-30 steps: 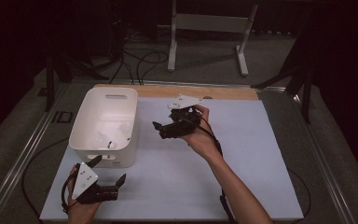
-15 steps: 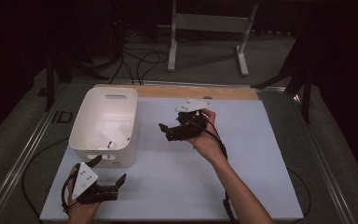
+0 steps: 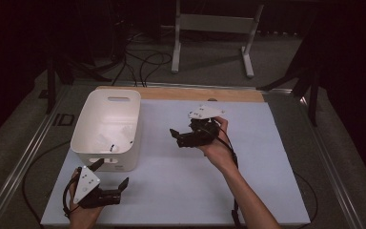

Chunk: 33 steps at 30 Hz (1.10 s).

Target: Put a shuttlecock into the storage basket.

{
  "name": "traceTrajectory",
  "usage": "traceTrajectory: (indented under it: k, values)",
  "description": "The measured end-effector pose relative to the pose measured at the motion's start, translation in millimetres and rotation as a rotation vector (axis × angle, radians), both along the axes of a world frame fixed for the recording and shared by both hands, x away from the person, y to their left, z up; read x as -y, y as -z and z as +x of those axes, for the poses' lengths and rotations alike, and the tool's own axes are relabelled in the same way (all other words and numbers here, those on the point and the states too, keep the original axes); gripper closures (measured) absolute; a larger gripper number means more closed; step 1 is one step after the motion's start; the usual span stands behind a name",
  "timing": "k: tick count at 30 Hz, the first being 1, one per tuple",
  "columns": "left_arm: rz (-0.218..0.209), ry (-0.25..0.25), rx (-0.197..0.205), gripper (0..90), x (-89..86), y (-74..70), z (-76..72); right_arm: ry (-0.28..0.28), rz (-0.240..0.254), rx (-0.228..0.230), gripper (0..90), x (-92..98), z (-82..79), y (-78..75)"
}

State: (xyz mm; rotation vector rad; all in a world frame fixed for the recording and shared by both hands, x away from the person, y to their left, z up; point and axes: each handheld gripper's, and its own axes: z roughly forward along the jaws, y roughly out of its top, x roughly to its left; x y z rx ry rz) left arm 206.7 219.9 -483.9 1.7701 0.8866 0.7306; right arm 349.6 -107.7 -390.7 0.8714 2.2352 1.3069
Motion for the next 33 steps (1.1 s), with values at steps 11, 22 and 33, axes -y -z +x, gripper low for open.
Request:
traceTrajectory:
  k: [11, 22, 33]
  values:
    - [-0.001, -0.005, 0.002, 0.3, -0.2, -0.1, 0.3, 0.039, 0.008, 0.002, 9.0, 19.0, -9.2, 7.9]
    - [-0.003, -0.010, 0.002, 0.3, -0.6, -0.3, 0.5, 0.080, 0.026, -0.008, 9.0, 40.4, -18.9, 18.8]
    - [-0.010, -0.012, 0.001, 0.3, 0.0, -0.5, 1.1, 0.121, 0.040, -0.001, 9.0, 62.4, -29.4, 31.1]
